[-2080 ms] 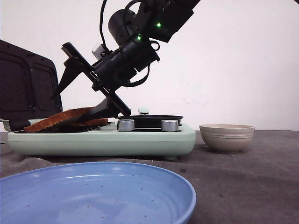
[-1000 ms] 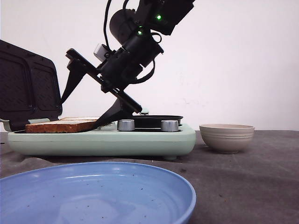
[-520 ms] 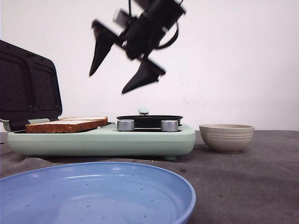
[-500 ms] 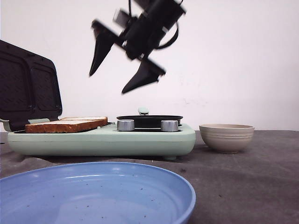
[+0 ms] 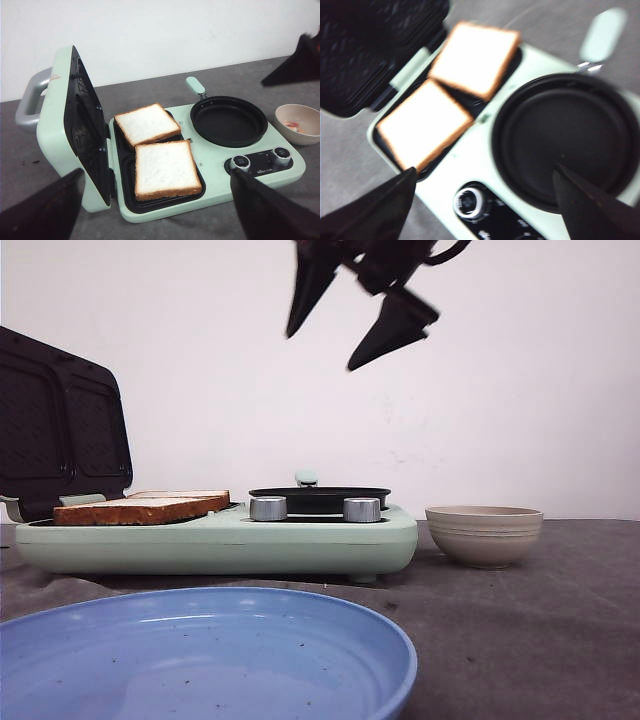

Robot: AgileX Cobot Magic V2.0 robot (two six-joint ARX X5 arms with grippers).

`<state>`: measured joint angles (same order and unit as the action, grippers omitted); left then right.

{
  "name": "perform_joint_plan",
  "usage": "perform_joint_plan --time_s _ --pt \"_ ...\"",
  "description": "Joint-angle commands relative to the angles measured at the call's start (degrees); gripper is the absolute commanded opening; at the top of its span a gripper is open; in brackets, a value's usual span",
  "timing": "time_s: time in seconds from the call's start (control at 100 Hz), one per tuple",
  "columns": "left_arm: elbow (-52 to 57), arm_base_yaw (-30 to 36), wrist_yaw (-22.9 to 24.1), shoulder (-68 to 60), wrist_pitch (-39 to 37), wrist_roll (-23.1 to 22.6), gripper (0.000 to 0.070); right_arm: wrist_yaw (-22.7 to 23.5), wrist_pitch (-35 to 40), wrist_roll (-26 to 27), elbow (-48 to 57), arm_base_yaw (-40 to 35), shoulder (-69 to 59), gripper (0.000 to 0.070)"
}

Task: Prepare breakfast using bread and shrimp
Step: 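Raise the right gripper away from the press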

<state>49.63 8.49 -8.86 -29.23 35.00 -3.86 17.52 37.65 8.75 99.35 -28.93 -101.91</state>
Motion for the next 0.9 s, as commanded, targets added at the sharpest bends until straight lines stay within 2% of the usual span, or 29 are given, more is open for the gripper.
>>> perform_joint_plan --time_s 0.0,0.15,0.23,0.43,0.56,0.76,0.89 --pt "0.55 0.09 0.31 -0.31 -0.26 -0.09 0.0505 -0.24 0.22 -1.84 0.63 0.31 0.72 0.0538" --pt "0.55 0.09 0.33 -0.31 -0.28 -0.09 0.0505 -1.42 -0.92 -2.84 -2.23 1.99 4.31 0.0538" --pt "0.55 0.09 0.33 -0.31 -0.28 -0.09 0.0505 -1.49 -4.55 -3.26 -6.86 2.82 7.76 0.0537" --pt "0.55 0.09 0.52 -0.33 -0.31 -0.09 0.0505 -2.75 -16.81 -3.58 -26.03 4.46 20.72 0.0521" --pt "0.55 0.09 0.52 -0.33 -0.31 -0.11 0.0505 -3.48 -22.32 -3.39 -38.60 5.49 30.36 0.0520" --pt "0.55 0.09 0.50 -0.96 -0.35 -0.09 0.0505 -4.44 -25.68 -2.51 -54.29 5.55 45.24 0.0520" --pt "0.55 0.09 0.48 -1.49 -0.55 0.09 0.0505 -7.43 -25.57 0.07 -61.66 5.55 53.46 0.0520"
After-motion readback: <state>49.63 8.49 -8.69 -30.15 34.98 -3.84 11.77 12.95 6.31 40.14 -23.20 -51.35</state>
